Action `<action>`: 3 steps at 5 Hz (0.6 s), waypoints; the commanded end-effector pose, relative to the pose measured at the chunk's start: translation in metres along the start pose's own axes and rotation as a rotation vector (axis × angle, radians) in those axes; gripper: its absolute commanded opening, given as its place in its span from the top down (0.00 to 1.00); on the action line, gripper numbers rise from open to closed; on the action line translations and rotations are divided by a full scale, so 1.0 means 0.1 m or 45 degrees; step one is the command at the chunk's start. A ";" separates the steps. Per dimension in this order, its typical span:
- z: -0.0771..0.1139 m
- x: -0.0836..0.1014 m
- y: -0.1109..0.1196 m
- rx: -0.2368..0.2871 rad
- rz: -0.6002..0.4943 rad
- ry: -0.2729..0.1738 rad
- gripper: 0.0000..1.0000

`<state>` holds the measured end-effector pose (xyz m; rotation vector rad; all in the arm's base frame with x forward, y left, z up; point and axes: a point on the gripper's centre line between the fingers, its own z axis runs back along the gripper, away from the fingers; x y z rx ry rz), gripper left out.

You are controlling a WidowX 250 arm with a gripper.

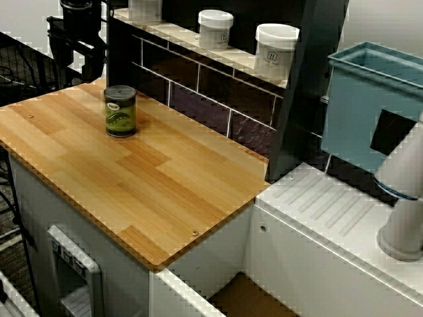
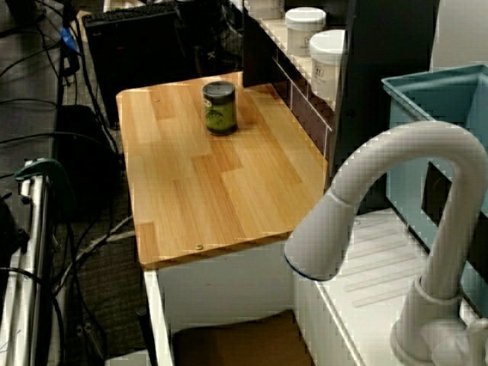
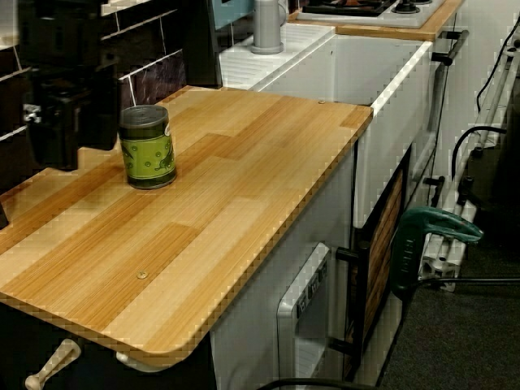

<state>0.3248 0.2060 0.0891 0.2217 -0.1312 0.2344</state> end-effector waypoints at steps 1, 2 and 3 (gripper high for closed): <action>0.11 0.36 0.22 -0.018 -0.104 -0.050 0.00; 0.09 0.37 0.20 -0.024 -0.148 -0.043 0.00; 0.09 0.35 0.17 -0.056 -0.170 -0.038 0.00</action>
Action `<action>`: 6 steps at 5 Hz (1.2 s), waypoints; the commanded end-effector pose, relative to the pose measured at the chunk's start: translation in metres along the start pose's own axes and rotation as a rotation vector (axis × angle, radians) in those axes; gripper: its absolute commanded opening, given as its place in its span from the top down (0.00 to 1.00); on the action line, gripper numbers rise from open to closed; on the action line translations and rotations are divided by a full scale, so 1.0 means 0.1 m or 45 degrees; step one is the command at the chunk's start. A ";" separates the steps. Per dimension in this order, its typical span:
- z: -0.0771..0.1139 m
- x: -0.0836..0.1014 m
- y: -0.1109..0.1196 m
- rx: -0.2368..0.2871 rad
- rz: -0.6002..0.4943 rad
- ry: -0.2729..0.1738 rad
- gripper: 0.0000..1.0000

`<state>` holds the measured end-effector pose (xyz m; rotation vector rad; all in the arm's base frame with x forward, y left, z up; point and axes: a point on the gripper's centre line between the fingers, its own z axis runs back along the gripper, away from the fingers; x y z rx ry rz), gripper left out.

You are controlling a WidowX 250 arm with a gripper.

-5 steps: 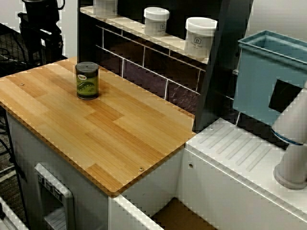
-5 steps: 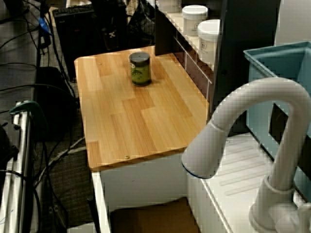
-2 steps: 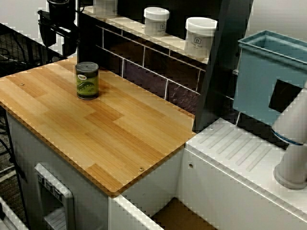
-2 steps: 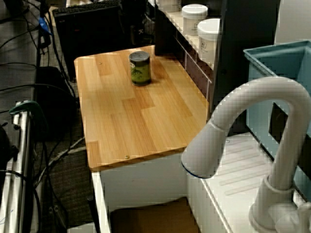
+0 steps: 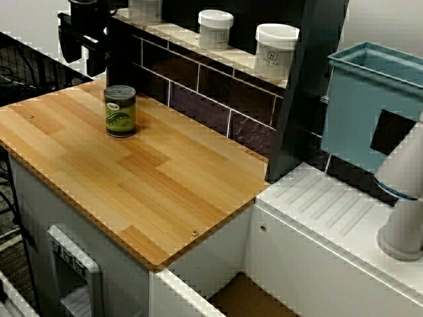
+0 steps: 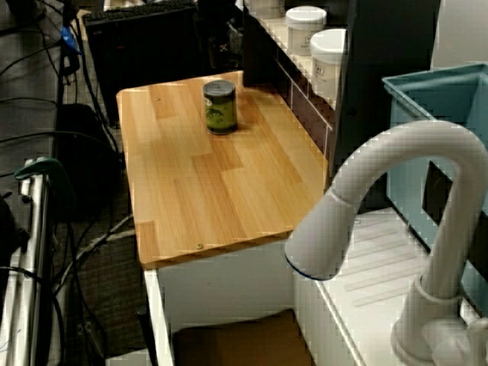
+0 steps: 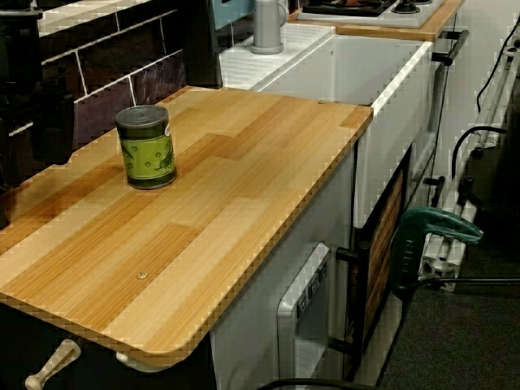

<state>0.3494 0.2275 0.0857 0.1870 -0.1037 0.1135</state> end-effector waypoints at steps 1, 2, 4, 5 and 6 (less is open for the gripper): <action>0.21 0.02 -0.07 -0.018 -0.009 -0.066 0.00; 0.19 -0.01 -0.20 -0.017 -0.026 -0.071 0.00; 0.10 -0.08 -0.45 -0.015 -0.033 -0.069 0.00; 0.12 -0.15 -0.63 -0.026 -0.039 -0.073 0.00; 0.19 -0.23 -0.78 -0.074 -0.059 -0.066 0.00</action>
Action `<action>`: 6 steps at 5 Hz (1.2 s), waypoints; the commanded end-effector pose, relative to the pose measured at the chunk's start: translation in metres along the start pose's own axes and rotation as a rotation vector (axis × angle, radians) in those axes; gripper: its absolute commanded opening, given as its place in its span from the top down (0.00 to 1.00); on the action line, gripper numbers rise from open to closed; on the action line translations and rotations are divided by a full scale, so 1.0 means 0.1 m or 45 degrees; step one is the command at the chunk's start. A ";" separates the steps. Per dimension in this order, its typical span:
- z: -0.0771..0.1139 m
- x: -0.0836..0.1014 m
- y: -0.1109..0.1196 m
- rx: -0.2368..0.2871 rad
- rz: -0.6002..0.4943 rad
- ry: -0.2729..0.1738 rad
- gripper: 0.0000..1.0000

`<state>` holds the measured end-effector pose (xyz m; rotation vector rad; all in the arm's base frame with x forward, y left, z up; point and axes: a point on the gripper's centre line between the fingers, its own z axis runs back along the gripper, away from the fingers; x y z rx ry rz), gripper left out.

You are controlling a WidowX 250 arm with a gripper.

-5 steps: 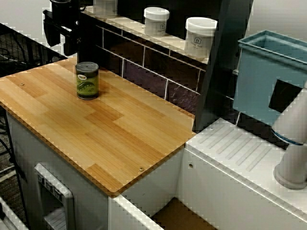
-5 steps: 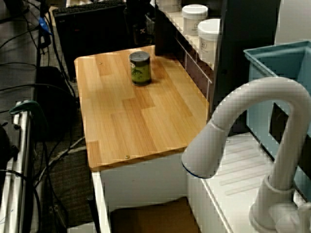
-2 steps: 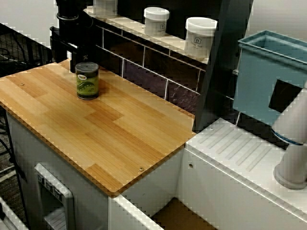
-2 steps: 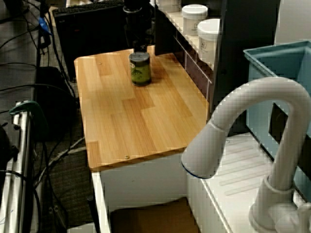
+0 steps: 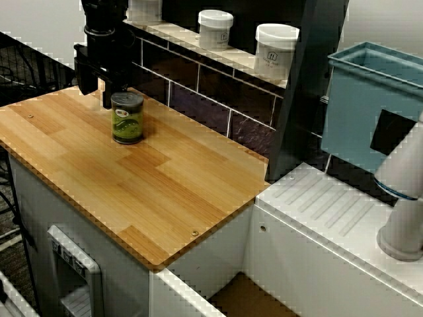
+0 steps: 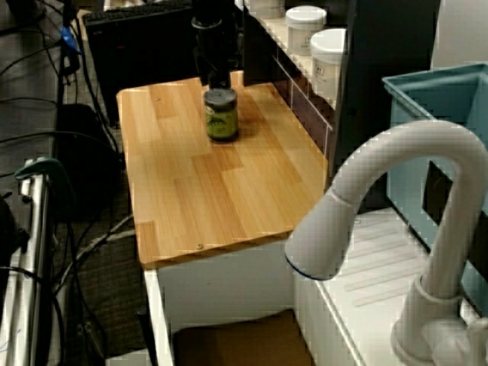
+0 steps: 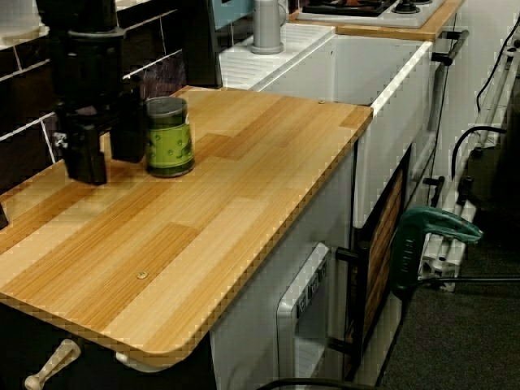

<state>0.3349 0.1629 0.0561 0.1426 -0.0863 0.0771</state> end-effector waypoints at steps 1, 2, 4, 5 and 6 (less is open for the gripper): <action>0.42 -0.05 -0.29 -0.049 -0.044 -0.074 0.00; 0.48 -0.12 -0.43 -0.076 -0.069 -0.058 0.00; 0.53 -0.19 -0.60 -0.124 -0.077 -0.040 0.00; 0.53 -0.22 -0.70 -0.118 -0.088 -0.040 0.00; 0.53 -0.25 -0.81 -0.097 -0.097 -0.035 0.00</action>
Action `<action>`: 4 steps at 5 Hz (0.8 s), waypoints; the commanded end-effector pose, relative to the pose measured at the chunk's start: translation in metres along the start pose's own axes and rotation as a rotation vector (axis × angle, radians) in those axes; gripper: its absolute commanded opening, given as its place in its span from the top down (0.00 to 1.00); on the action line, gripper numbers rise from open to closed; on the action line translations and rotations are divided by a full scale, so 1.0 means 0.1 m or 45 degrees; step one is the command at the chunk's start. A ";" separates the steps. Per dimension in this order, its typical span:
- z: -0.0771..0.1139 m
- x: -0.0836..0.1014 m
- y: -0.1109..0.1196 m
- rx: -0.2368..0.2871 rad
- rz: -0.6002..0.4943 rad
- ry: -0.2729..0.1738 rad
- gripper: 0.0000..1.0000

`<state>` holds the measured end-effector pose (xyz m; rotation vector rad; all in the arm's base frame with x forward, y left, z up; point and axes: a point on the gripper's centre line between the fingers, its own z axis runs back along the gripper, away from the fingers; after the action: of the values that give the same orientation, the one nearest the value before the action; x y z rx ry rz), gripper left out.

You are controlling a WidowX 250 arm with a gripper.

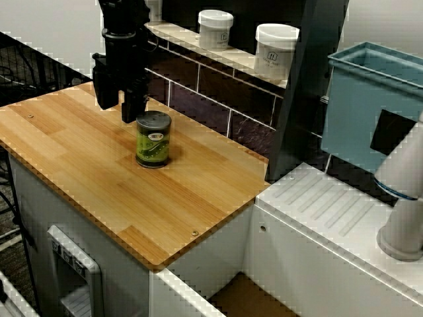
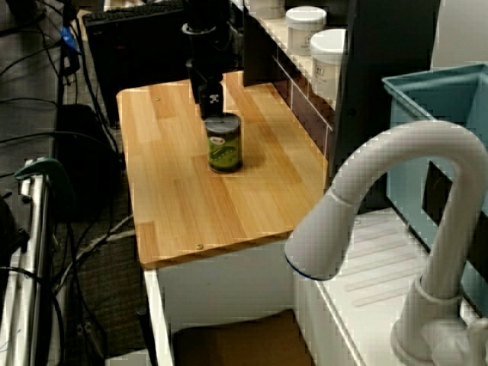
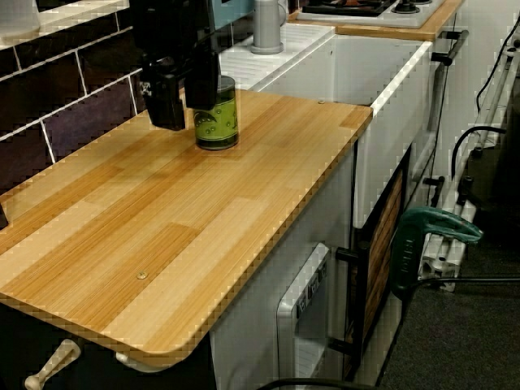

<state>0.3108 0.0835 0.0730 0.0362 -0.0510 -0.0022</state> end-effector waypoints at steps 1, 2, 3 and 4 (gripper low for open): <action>0.23 0.00 -0.20 0.037 -0.020 -0.073 0.00; 0.24 -0.05 -0.31 0.022 -0.042 -0.069 0.00; 0.24 -0.11 -0.44 0.016 -0.074 -0.056 0.00; 0.23 -0.16 -0.55 0.013 -0.089 -0.051 0.00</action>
<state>0.2897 0.0274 0.0722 0.0383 -0.0254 -0.0734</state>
